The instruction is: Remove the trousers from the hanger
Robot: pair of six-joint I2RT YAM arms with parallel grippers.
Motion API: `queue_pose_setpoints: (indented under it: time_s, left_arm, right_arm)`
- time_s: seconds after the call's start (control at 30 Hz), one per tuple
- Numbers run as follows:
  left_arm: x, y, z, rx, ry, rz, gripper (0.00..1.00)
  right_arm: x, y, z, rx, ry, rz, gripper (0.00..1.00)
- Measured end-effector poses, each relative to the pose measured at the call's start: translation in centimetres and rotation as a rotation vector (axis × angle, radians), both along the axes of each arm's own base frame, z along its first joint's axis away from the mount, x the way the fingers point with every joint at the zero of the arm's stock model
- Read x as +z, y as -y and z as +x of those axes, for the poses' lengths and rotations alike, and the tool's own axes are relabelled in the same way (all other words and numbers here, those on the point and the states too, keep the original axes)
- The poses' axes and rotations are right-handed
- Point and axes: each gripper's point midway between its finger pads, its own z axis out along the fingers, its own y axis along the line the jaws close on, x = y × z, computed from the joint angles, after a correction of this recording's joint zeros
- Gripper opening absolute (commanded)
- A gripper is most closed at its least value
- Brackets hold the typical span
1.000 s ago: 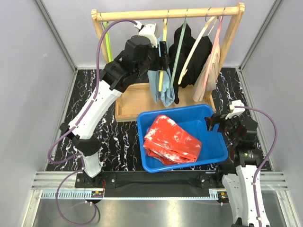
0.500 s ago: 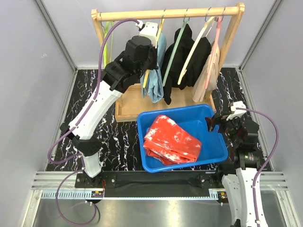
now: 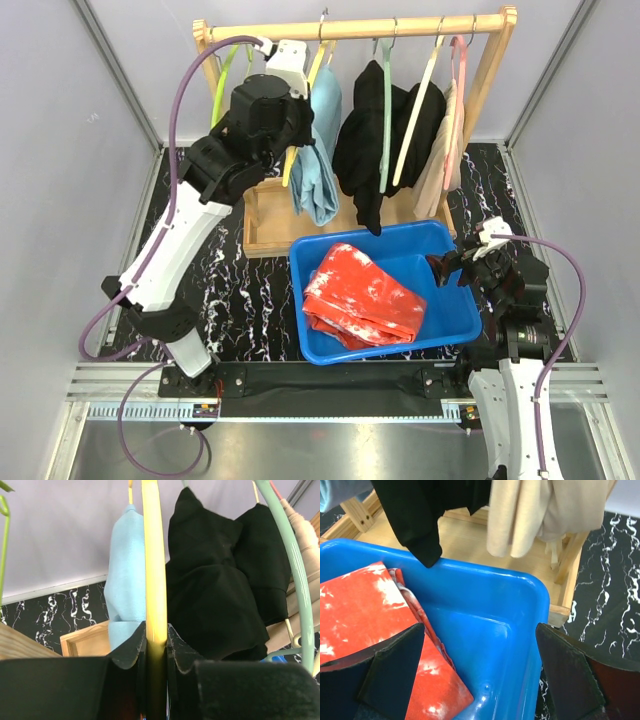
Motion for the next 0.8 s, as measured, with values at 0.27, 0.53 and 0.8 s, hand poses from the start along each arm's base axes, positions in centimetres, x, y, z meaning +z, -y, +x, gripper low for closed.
queue_pose_setpoints:
  time_s: [0.27, 0.53, 0.8]
  left_arm:
    - [2.1, -1.4, -1.4, 0.002, 0.035, -0.057, 0.00]
    - [2.2, -3.8, -4.3, 0.002, 0.021, -0.102, 0.00]
    - [2.0, -6.8, -8.4, -0.012, 0.014, -0.160, 0.00]
  right_arm:
    - [1.5, -1.4, -0.6, 0.110, 0.043, -0.026, 1.00]
    - [2.9, -4.4, -1.9, 0.377, 0.082, -0.085, 1.00]
    - [3.4, -6.7, -2.7, 0.643, 0.121, -0.162, 1.00]
